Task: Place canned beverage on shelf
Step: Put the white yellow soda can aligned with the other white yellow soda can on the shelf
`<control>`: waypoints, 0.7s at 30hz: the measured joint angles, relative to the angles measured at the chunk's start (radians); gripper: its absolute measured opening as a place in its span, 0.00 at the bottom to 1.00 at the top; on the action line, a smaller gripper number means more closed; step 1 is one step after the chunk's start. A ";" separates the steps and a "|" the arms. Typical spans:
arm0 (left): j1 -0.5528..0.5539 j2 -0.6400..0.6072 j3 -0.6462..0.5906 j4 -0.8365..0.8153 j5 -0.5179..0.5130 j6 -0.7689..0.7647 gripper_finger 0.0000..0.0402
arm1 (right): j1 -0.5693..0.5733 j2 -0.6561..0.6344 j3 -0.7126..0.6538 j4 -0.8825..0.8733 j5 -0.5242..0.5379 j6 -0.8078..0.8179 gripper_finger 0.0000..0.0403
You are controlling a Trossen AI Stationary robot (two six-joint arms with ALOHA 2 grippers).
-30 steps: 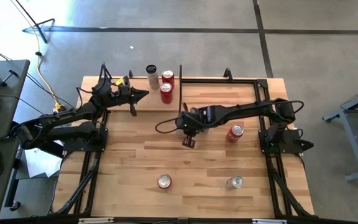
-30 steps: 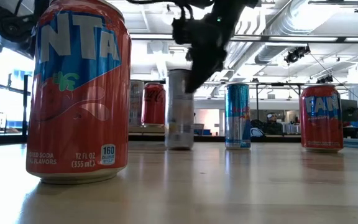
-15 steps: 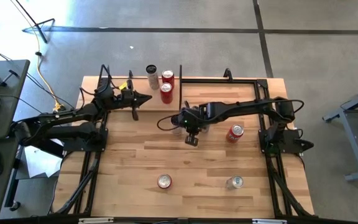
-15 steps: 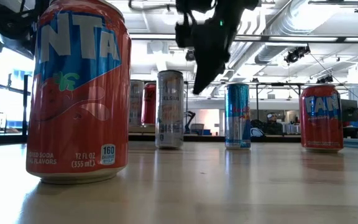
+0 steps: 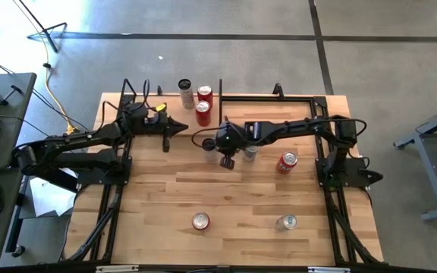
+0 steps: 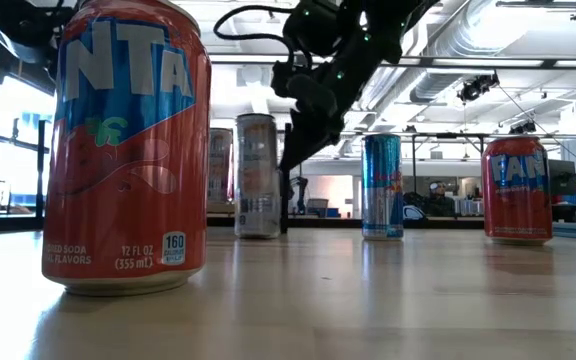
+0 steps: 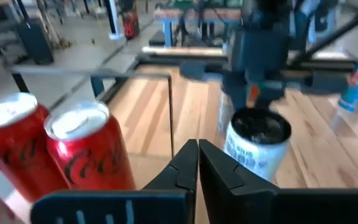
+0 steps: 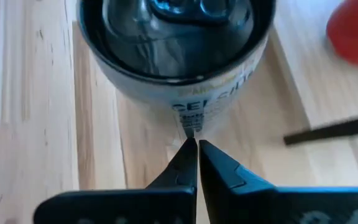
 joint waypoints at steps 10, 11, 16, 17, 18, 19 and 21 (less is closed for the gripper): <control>-0.063 0.006 0.000 -0.065 0.029 -0.061 0.23 | -0.045 0.000 -0.053 0.181 -0.079 -0.101 0.00; -0.077 0.013 0.000 -0.064 0.038 -0.081 0.26 | -0.048 0.000 -0.053 0.182 -0.079 -0.106 0.00; -0.136 0.063 -0.001 -0.022 0.047 -0.188 0.48 | -0.056 0.000 -0.053 0.182 -0.080 -0.129 0.00; -0.143 0.078 -0.001 -0.011 0.043 -0.197 0.52 | -0.055 0.000 -0.053 0.182 -0.081 -0.135 0.00; -0.147 0.092 -0.001 -0.001 0.032 -0.201 0.56 | -0.055 0.000 -0.053 0.182 -0.082 -0.141 0.00; -0.153 0.108 -0.001 0.011 0.017 -0.201 0.60 | -0.055 0.000 -0.053 0.182 -0.090 -0.145 0.00; -0.158 0.144 -0.001 0.026 -0.012 -0.191 0.65 | -0.055 0.000 -0.053 0.182 -0.108 -0.147 0.00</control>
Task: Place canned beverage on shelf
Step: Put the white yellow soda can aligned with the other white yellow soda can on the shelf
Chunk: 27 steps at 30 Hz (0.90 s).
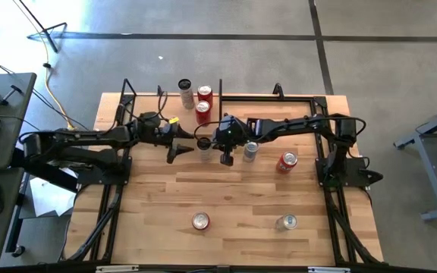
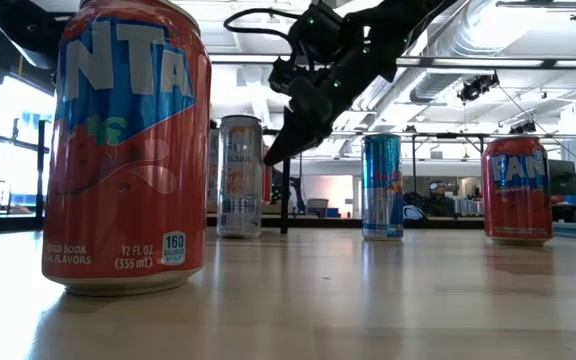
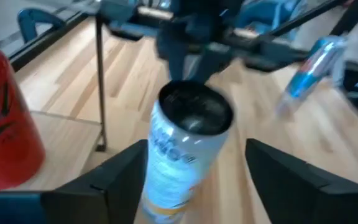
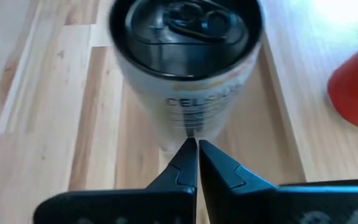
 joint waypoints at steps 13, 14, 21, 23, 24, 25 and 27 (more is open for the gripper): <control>-0.004 0.191 0.000 0.227 0.032 0.034 0.70 | 0.000 0.000 0.000 0.009 -0.007 -0.025 0.00; -0.004 0.204 0.000 0.247 0.034 0.034 0.70 | 0.000 0.000 -0.001 0.012 -0.007 -0.026 0.00; -0.006 0.275 0.000 0.360 0.036 0.029 0.70 | -0.002 0.000 -0.001 0.020 -0.016 -0.027 0.00; -0.010 0.290 0.000 0.388 0.035 0.028 0.70 | -0.001 0.001 -0.001 0.024 -0.018 -0.028 0.00; -0.012 0.298 0.000 0.402 0.034 0.028 0.70 | -0.001 0.001 -0.002 0.024 -0.019 -0.031 0.00; -0.016 0.305 0.000 0.416 0.034 0.028 0.70 | -0.001 0.001 -0.002 0.024 -0.021 -0.035 0.00; -0.026 0.322 0.000 0.439 0.029 0.028 0.70 | -0.001 0.001 -0.002 0.024 -0.023 -0.040 0.00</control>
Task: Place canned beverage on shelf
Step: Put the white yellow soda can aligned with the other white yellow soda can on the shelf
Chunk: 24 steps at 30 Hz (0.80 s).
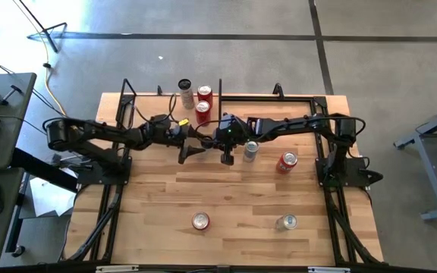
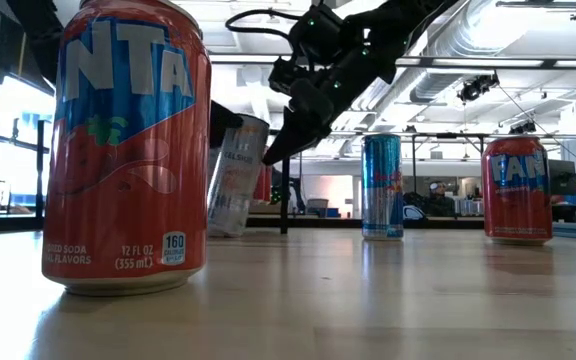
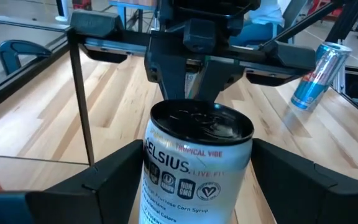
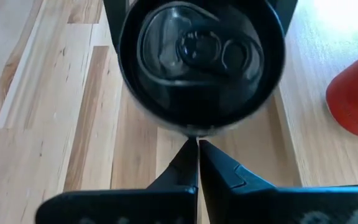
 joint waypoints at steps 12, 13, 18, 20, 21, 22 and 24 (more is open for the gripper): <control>-0.035 0.067 0.040 0.004 -0.004 0.032 0.70 | 0.002 0.002 -0.003 -0.001 -0.014 0.013 0.00; -0.034 0.062 0.040 -0.004 -0.006 0.033 0.70 | 0.002 0.002 -0.003 0.000 -0.014 0.019 0.00; -0.035 0.028 0.040 -0.045 -0.002 0.052 0.67 | 0.002 0.002 0.033 -0.052 -0.013 0.041 0.00; -0.034 0.015 0.040 -0.065 -0.002 0.053 0.65 | 0.002 0.002 0.046 -0.071 -0.013 0.045 0.00; -0.035 0.011 0.040 -0.077 -0.002 0.053 0.64 | 0.002 0.002 0.053 -0.079 -0.013 0.047 0.00; -0.035 0.008 0.040 -0.087 -0.001 0.053 0.64 | 0.002 0.002 0.054 -0.082 -0.013 0.047 0.00; -0.035 0.003 0.041 -0.108 0.004 0.059 0.63 | 0.002 0.002 0.055 -0.084 -0.014 0.047 0.00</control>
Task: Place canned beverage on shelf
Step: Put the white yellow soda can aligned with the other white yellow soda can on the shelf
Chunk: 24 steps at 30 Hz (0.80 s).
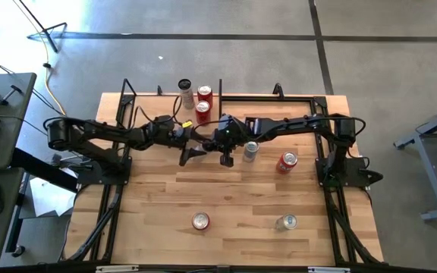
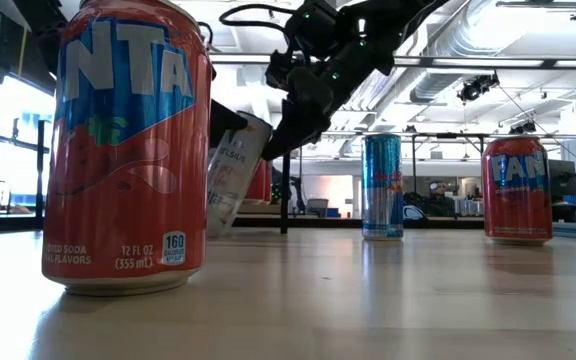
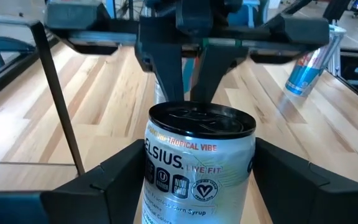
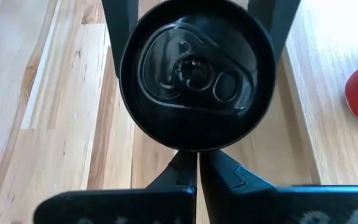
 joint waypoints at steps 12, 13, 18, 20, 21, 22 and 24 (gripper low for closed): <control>0.047 -0.153 -0.002 -0.106 0.014 0.019 0.62 | -0.002 -0.035 0.010 0.000 -0.004 -0.028 0.00; 0.060 -0.180 -0.002 -0.126 0.015 0.019 0.62 | -0.002 -0.045 0.010 -0.006 -0.004 -0.041 0.00; 0.132 -0.325 -0.002 -0.222 0.009 0.065 0.61 | -0.008 -0.105 0.010 -0.035 -0.008 -0.076 0.00; 0.170 -0.371 -0.002 -0.248 0.013 0.091 0.61 | -0.010 -0.115 0.009 -0.046 -0.008 -0.088 0.00; 0.191 -0.386 -0.002 -0.251 0.011 0.103 0.61 | -0.013 -0.117 0.009 -0.048 -0.008 -0.095 0.00; 0.213 -0.400 -0.003 -0.255 0.011 0.107 0.61 | -0.014 -0.118 0.009 -0.048 -0.008 -0.100 0.00; 0.255 -0.416 -0.017 -0.237 0.029 0.124 0.61 | -0.017 -0.118 0.008 -0.050 -0.008 -0.104 0.00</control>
